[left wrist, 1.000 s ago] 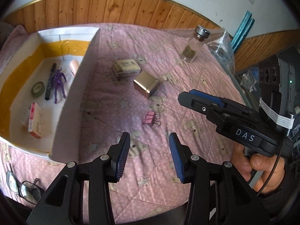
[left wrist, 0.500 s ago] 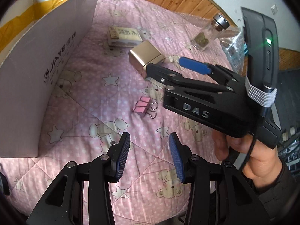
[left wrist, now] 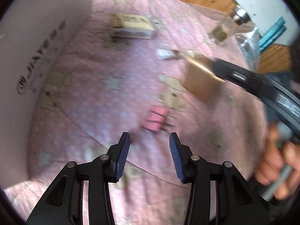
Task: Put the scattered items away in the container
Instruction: 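Grasp the gold square tin with the right tool while the left tool grasps the pink binder clips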
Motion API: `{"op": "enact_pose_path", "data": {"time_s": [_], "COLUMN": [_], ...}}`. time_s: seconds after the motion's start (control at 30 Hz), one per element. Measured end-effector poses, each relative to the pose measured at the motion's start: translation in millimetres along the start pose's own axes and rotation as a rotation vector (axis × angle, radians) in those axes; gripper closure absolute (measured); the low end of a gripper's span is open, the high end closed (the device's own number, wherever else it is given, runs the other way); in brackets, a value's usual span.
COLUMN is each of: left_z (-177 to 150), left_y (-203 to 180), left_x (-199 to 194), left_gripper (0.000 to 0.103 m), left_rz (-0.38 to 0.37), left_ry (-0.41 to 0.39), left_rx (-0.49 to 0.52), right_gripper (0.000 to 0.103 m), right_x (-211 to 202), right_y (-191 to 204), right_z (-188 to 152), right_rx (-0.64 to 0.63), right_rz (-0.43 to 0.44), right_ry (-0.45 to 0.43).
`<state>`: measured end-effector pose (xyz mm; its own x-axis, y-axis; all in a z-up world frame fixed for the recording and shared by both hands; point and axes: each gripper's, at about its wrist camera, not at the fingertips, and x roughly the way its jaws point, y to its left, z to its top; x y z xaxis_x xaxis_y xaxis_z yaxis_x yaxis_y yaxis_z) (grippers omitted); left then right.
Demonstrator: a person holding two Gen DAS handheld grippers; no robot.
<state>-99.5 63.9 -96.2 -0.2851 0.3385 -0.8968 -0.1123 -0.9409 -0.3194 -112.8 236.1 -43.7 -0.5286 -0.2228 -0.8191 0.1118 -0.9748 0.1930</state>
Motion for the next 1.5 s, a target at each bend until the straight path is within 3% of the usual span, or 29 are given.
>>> {"op": "enact_pose_path", "data": {"time_s": [0.03,0.07,0.1,0.17,0.33,0.43,0.5,0.57,0.7,0.97,1.13,1.33,1.5], "left_z": [3.2,5.7,7.6,7.9,0.2,-1.9,-2.5,-6.8,-10.1,-14.1,-13.8,-15.0,-18.2], "left_y": [7.1,15.4,22.3,27.8,5.1,-5.0,-9.9,-7.3,0.7,-12.7,-27.2,-22.4,-25.5], "left_x": [-1.3,-4.9,-8.4,-13.9,-15.8,-9.5,-7.9,-13.2,-13.6,-7.2,-7.7,4.9,7.1], "left_gripper": [0.057,0.055,0.057,0.057,0.057,0.056,0.056,0.055,0.053,0.052,0.052,0.052,0.052], "left_rz": [0.028,0.038,0.047,0.041,-0.003,0.018,0.041,0.046,0.029,-0.009,0.047,-0.045,-0.038], "left_ry": [-0.018,-0.037,-0.049,-0.062,-0.050,-0.047,-0.051,-0.062,-0.067,-0.057,-0.118,-0.081,-0.104], "left_rx": [-0.023,-0.058,-0.092,-0.113,-0.037,0.001,0.027,0.051,0.053,0.097,0.288,0.428,0.480], "right_gripper": [0.057,0.078,0.084,0.083,0.082,0.067,0.043,0.030,0.029,0.026,0.026,0.026,0.026], "right_x": [-9.5,-16.9,-21.8,-27.0,-17.8,-17.6,-18.3,-16.4,-14.7,-6.1,2.3,4.3,5.1], "right_y": [-6.8,-12.8,-18.2,-24.5,-18.8,-13.8,-13.7,-12.3,-12.2,-30.8,-26.3,-25.5,-20.9], "right_z": [-5.2,-11.0,-17.0,-27.9,-34.1,-35.3,-37.0,-38.1,-38.4,-38.3,-39.0,-39.1,-39.0], "right_rx": [0.048,0.089,0.130,0.187,0.171,0.156,0.153,0.142,0.106,0.186,0.179,0.186,0.167], "right_rz": [0.021,0.041,0.058,0.080,0.073,0.076,0.071,0.047,-0.050,-0.048,-0.011,0.010,0.000], "right_ry": [-0.004,-0.004,-0.001,0.005,0.044,0.035,0.023,0.019,0.001,0.017,0.034,0.027,0.004]}}
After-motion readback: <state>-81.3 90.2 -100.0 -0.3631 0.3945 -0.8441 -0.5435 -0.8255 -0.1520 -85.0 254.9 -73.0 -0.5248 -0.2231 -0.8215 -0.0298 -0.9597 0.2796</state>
